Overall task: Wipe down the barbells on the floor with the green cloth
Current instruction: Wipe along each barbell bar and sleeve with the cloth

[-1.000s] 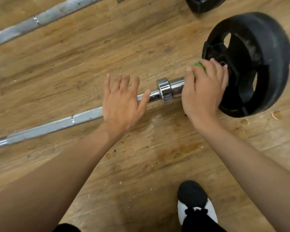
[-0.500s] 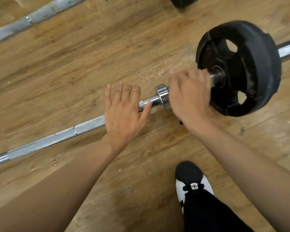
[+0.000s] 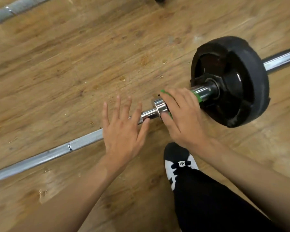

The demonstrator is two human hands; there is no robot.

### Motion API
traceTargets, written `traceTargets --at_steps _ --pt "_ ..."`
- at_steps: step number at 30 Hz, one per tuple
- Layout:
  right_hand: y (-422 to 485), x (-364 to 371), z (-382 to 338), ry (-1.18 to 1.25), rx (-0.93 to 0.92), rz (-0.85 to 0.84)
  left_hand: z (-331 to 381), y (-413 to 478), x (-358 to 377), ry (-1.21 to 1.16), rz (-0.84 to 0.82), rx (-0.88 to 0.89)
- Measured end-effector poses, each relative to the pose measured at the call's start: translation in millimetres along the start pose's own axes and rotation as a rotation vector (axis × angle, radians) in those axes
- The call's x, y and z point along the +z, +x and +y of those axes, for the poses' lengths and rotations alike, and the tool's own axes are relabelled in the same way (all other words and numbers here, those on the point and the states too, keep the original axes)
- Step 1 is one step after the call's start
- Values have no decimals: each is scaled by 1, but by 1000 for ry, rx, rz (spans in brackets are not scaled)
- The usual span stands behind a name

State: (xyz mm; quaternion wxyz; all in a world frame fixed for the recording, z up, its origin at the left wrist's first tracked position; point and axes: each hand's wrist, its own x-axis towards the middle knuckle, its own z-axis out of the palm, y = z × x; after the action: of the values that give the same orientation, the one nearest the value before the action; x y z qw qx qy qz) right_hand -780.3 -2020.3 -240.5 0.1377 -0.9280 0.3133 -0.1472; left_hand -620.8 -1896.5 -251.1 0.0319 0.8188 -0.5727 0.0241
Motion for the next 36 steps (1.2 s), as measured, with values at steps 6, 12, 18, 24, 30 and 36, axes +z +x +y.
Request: traceTargets --at_steps 6,12,18,24,30,36 --pt "-31 -17 29 13 284 219 24 -38 1 -49 34 -49" --pt "-63 -13 7 -33 -64 -10 35 -66 3 -24 77 20" --pt "-56 -25 -14 -61 348 46 41 -81 8 2 102 32" --pt "-82 -36 19 -128 206 -48 36 -86 13 16 163 80" --pt "-83 -9 -15 -20 172 -7 33 -79 17 13 206 79" --pt "-77 -4 21 -21 367 263 26 -62 21 26 256 80"
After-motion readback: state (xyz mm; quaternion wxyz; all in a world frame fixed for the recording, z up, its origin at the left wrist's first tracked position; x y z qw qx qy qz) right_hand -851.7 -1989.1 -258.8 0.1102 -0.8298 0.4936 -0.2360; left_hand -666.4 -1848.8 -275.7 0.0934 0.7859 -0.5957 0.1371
